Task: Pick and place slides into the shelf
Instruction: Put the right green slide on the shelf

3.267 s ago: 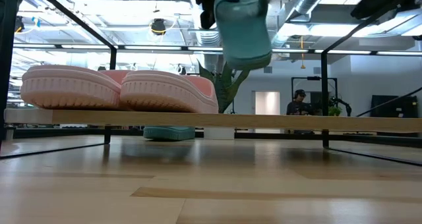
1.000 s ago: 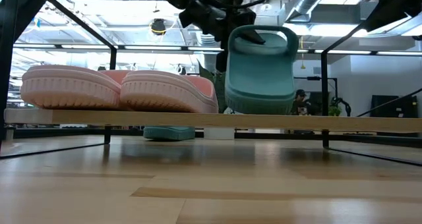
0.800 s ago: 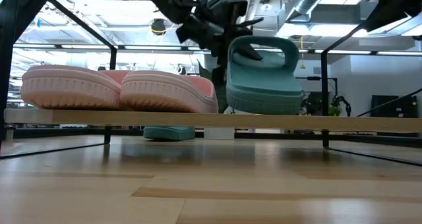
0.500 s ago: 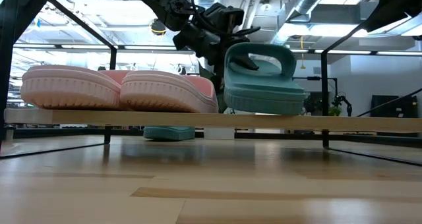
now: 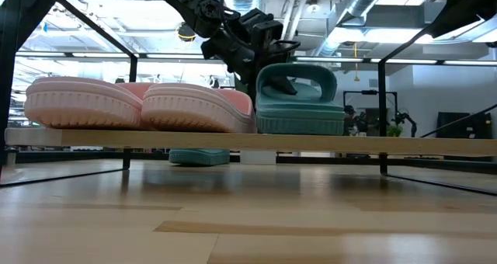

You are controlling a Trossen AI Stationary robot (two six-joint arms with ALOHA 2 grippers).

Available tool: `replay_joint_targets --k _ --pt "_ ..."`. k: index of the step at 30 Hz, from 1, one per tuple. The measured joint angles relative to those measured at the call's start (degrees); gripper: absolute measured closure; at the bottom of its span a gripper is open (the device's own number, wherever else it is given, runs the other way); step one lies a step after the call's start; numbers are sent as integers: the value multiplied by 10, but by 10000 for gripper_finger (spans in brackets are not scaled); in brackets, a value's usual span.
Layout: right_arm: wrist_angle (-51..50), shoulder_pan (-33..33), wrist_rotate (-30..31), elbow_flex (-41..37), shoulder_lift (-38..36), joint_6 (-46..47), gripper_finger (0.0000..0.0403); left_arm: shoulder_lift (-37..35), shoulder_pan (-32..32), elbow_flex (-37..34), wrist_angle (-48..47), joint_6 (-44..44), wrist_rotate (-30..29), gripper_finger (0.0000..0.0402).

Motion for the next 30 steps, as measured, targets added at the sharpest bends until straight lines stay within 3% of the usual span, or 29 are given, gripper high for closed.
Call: replay_joint_targets --k 11,24,30 --pt "0 0 -9 0 0 0 234 0 0 0 1 13 -1 328" --pt "0 0 -13 0 0 0 234 0 -1 0 -41 34 -40 227" --pt "0 0 -15 0 0 0 234 0 -1 0 -53 48 -45 201"
